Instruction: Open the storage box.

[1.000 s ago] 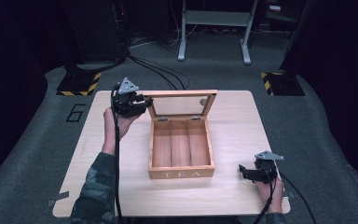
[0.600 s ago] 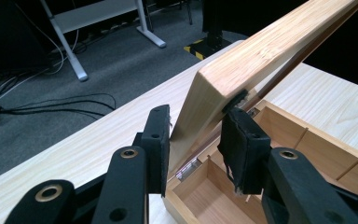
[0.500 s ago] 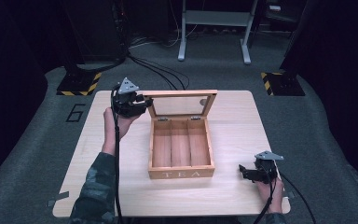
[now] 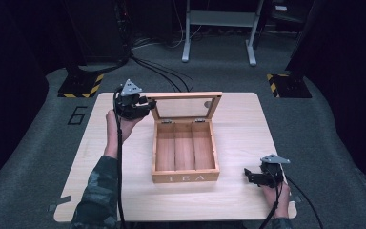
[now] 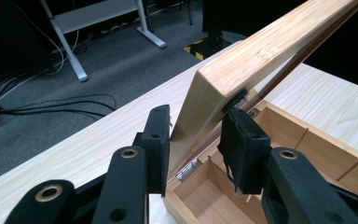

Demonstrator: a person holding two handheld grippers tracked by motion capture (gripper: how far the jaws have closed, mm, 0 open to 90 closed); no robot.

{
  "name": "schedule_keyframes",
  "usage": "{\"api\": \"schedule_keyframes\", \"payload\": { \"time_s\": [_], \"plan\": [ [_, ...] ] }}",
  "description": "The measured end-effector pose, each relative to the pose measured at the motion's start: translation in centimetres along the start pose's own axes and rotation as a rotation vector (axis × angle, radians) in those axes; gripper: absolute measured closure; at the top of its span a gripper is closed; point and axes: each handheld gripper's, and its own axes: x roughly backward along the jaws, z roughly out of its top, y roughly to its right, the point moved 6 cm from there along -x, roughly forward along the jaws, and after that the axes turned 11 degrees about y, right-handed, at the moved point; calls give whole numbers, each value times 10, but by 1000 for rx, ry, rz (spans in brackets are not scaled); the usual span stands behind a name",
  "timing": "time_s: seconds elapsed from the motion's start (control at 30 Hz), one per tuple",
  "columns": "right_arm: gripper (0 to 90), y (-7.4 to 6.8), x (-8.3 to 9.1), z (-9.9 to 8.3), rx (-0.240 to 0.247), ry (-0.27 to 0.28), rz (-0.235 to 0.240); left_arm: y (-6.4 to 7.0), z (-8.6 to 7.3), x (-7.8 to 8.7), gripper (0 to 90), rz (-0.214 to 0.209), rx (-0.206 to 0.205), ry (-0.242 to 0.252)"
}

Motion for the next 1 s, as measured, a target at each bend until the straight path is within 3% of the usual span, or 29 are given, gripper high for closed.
{"api": "schedule_keyframes", "payload": {
  "time_s": [1.0],
  "plan": [
    [133,0,0,0,3,1,0,4,-3,4,627,-7,-9,9]
  ]
}}
